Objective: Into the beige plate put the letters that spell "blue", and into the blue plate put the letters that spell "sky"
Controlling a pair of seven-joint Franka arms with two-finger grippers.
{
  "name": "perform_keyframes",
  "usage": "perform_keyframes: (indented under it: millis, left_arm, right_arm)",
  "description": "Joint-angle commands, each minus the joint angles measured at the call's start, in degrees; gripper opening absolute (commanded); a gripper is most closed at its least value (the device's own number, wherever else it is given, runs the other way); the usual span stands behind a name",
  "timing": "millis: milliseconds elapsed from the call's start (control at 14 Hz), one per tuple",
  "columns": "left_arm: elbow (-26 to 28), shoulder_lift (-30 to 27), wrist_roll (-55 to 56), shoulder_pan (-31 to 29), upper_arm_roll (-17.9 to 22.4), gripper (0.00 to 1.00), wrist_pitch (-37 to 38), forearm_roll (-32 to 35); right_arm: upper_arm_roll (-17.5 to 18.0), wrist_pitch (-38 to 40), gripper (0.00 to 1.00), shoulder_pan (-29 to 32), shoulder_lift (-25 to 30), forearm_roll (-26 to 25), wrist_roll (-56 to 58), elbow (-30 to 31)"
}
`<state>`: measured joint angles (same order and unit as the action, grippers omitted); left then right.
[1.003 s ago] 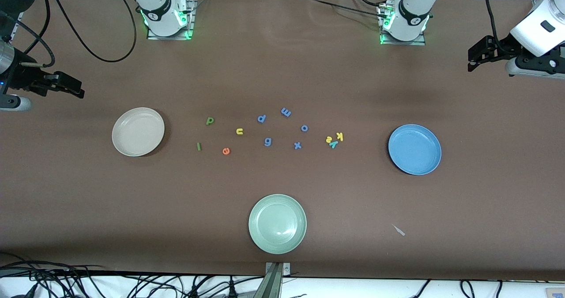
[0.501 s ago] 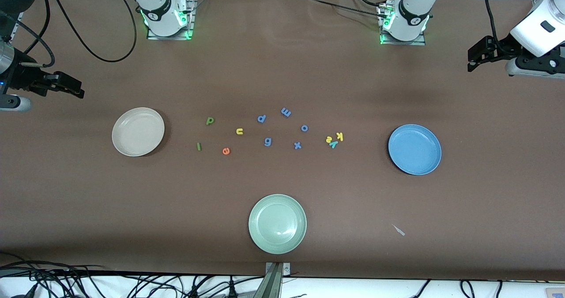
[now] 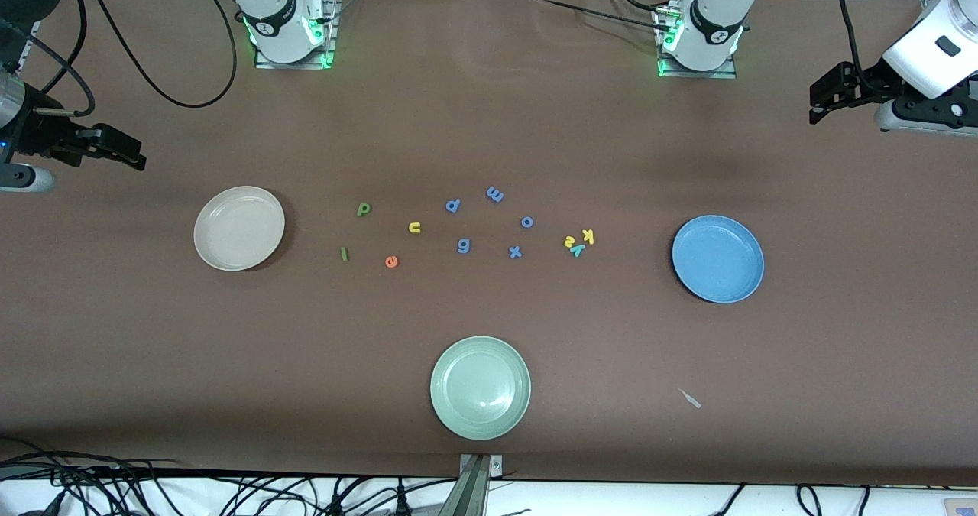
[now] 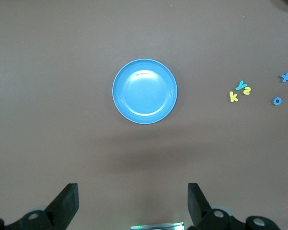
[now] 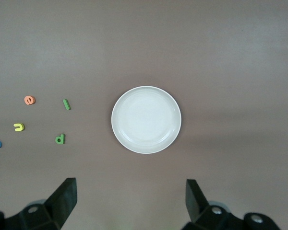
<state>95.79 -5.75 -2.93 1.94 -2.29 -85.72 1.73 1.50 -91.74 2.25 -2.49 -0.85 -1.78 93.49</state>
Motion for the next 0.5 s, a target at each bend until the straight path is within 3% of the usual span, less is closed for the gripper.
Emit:
perform_keyframes:
  millis: [0, 430]
  left_arm:
    - [-1.83, 0.74, 0.29, -0.18, 0.18, 1.0, 1.52, -2.25]
    - [-1.83, 0.74, 0.29, -0.53, 0.18, 1.0, 1.43, -2.69]
  right_arm:
    - [-0.01, -0.11, 1.0, 0.12, -0.06, -0.56, 0.63, -0.42]
    - [-0.01, -0.11, 1.0, 0.12, -0.06, -0.56, 0.63, -0.42]
